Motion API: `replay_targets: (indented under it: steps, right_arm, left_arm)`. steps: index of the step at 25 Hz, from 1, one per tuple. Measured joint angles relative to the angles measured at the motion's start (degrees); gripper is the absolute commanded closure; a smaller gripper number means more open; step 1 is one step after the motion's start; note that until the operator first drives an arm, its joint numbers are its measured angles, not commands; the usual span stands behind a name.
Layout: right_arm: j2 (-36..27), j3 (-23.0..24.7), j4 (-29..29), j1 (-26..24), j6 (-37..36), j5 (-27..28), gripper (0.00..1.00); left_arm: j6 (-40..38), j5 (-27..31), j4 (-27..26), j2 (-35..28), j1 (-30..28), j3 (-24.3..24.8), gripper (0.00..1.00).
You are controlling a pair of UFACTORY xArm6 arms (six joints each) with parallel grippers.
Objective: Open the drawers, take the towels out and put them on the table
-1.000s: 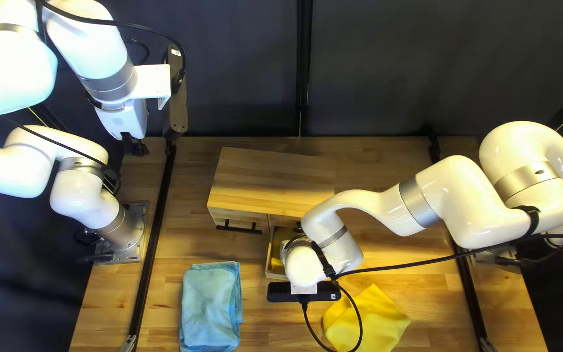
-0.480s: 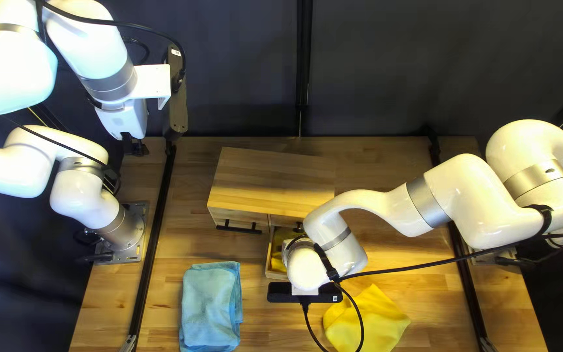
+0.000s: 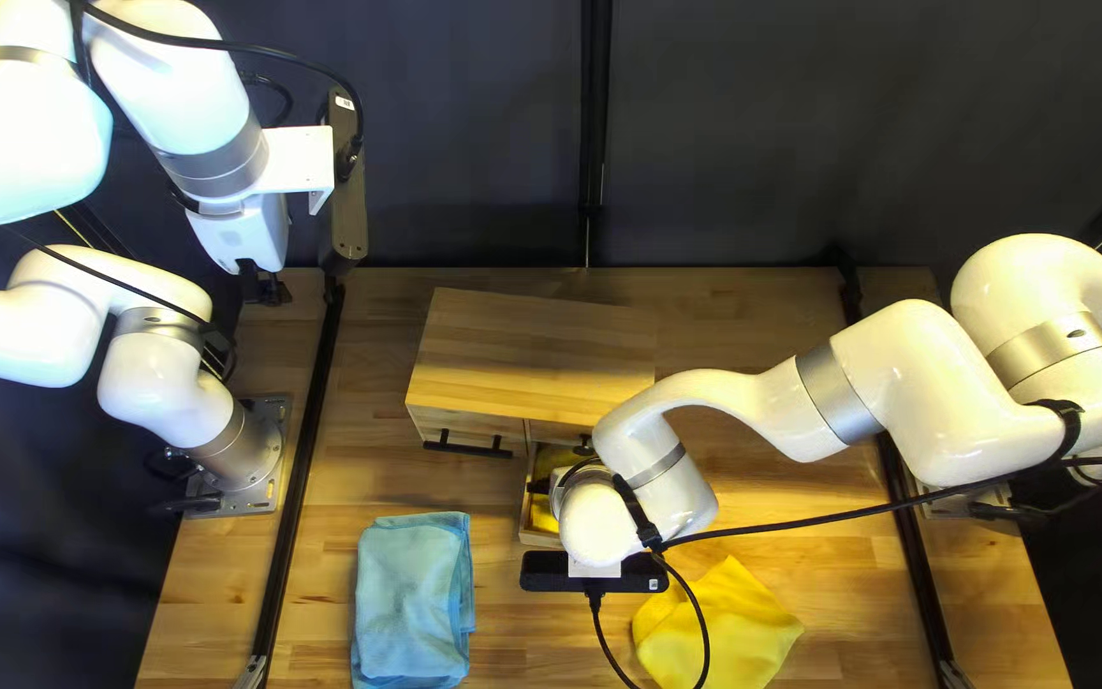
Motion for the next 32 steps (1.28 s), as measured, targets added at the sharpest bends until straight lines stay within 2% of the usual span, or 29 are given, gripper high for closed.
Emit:
replay_targets:
  steps: [27,32]
  right_arm:
    - [-0.04,-0.03,-0.29,-0.02,0.09,0.10,0.00]
    - [1.72,-2.67,-0.80,-0.23,-0.08,0.90,0.00]
  left_arm:
    - [0.00,0.00,0.00,0.00,0.00,0.00,0.00]
    - [0.00,0.00,0.00,0.00,0.00,0.00,0.00]
